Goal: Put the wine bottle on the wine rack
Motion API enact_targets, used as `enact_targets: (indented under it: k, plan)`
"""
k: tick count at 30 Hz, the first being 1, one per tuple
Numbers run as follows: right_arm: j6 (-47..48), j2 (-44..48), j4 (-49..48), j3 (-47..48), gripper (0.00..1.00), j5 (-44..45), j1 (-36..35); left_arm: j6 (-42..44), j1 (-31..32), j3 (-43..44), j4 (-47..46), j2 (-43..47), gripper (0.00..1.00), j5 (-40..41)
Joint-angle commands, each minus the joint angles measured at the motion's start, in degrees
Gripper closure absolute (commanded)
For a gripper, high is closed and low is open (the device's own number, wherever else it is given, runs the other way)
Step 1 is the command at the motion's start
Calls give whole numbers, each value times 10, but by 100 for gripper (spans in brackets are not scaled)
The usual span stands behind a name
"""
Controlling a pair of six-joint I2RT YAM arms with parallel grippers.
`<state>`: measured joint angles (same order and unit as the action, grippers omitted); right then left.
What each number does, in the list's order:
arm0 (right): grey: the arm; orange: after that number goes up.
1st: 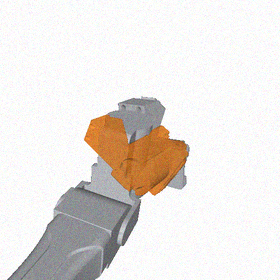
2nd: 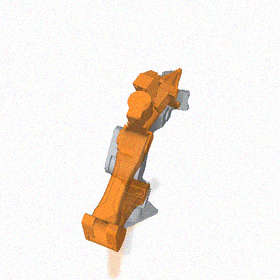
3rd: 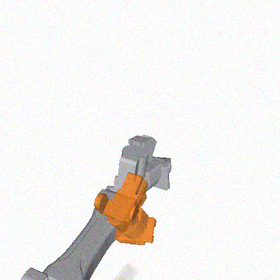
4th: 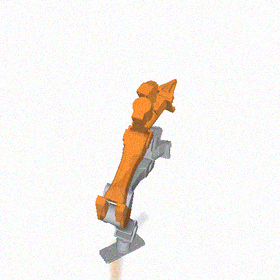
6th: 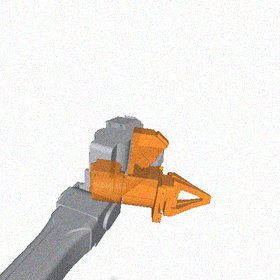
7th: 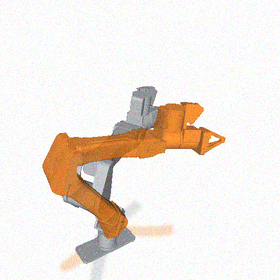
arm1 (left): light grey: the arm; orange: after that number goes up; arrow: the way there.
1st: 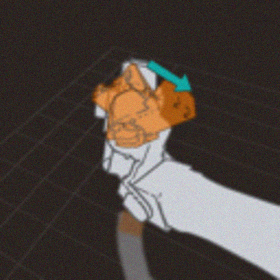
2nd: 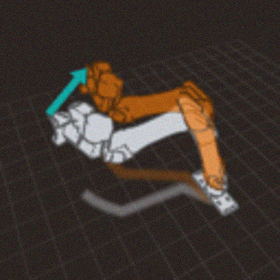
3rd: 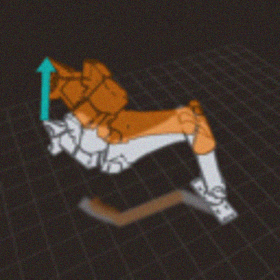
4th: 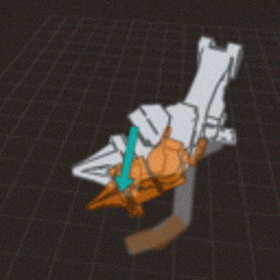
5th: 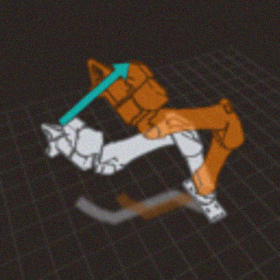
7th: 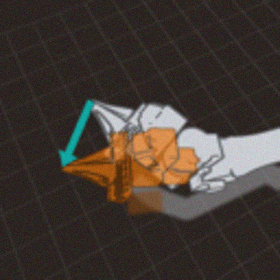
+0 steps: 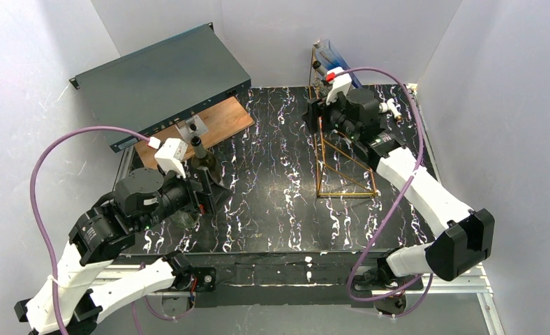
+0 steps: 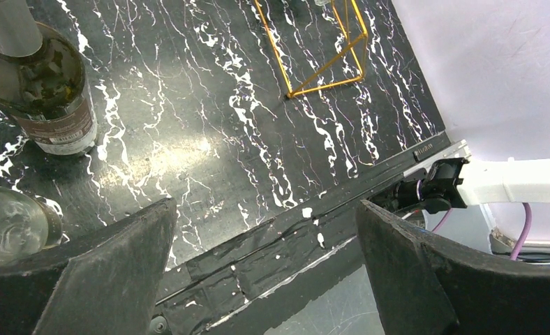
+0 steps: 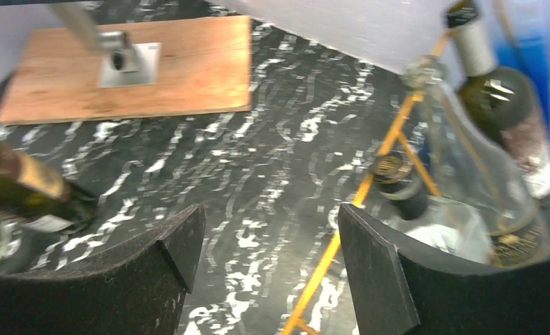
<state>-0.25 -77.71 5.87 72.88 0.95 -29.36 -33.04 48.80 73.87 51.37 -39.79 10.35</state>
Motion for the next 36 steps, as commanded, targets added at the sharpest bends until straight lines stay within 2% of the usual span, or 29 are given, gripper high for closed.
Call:
enact_targets:
  k: [1,11,15,19,22,28,36]
  plan:
    - [-77,8,-60,24,22,-66,-38,5,-4,9,-5,11,1,20]
    - [-135,-67,-171,37,21,-68,-176,23,-3,41,15,31,1,73]
    - [-151,-140,-220,89,19,-41,-248,17,-4,41,26,64,1,118]
    - [-173,-204,-236,143,17,-34,-291,11,-4,31,27,79,1,125]
    - [-156,-262,-222,201,14,17,-334,9,-4,29,32,86,1,125]
    - [-121,-304,-181,241,9,116,-362,7,-3,30,40,95,1,129]
    - [-82,-345,-152,288,8,162,-382,3,-4,29,42,91,1,120]
